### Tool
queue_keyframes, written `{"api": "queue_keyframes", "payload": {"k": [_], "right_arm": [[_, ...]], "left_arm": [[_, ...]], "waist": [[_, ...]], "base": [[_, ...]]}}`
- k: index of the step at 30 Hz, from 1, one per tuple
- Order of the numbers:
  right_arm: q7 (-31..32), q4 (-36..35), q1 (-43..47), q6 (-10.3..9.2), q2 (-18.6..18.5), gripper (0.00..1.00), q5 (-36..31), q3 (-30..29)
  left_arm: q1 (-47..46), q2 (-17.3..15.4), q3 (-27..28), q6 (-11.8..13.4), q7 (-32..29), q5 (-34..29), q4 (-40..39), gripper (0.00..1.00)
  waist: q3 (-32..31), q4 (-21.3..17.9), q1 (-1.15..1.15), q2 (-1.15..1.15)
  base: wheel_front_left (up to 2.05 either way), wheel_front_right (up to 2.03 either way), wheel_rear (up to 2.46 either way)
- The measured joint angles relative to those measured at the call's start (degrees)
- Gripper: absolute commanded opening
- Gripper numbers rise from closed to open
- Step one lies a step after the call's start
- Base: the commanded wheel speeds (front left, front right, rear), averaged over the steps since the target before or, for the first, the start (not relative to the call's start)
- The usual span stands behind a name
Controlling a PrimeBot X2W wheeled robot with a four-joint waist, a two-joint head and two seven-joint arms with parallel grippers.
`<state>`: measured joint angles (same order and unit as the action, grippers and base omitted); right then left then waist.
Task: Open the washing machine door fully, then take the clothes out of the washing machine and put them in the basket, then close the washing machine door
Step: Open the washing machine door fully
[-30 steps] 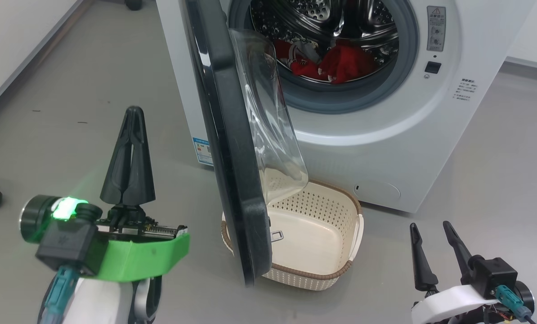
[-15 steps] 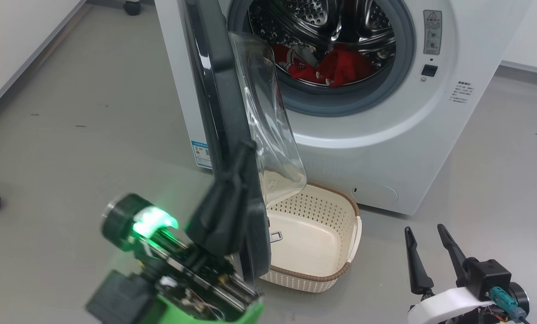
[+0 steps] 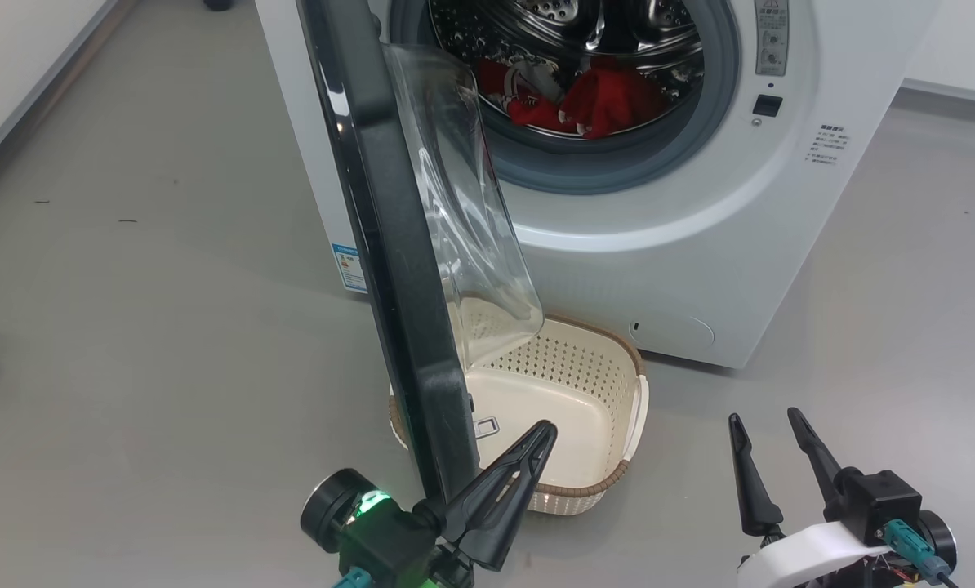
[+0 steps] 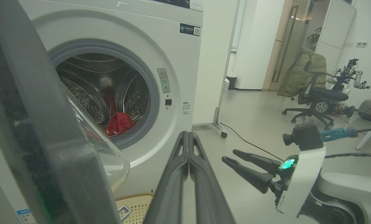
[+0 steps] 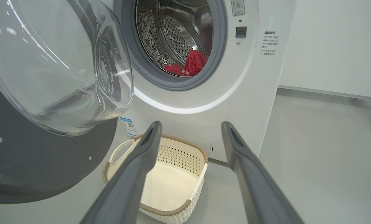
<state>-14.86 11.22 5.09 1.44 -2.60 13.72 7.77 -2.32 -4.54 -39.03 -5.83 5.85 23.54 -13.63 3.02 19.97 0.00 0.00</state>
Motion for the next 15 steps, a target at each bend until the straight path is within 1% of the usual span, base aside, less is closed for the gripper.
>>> {"api": "queue_keyframes", "payload": {"k": [5, 13, 15], "right_arm": [[0.0, 0.31, -0.26, 0.02, 0.01, 1.0, -0.22, -0.52], [0.0, 0.41, -1.11, 0.19, 0.05, 1.0, -0.36, -1.27], [0.0, 0.41, -1.11, 0.19, 0.05, 1.0, -0.68, -1.41]], "left_arm": [[-0.01, -0.23, 0.31, 0.0, -1.79, -0.01, 4.57, 0.0], [-0.12, -0.01, 2.86, 1.53, -2.82, -0.01, 8.66, 0.0], [-0.27, 0.0, 3.48, 1.59, -2.81, -0.01, 9.16, 0.0]], "waist": [[0.63, -0.57, 0.0, 0.0], [1.22, -1.06, 0.0, 0.0], [1.36, -1.04, 0.0, 0.0]], "base": [[0.0, 0.0, 0.0], [0.0, 0.0, 0.0], [0.0, 0.0, 0.0]]}}
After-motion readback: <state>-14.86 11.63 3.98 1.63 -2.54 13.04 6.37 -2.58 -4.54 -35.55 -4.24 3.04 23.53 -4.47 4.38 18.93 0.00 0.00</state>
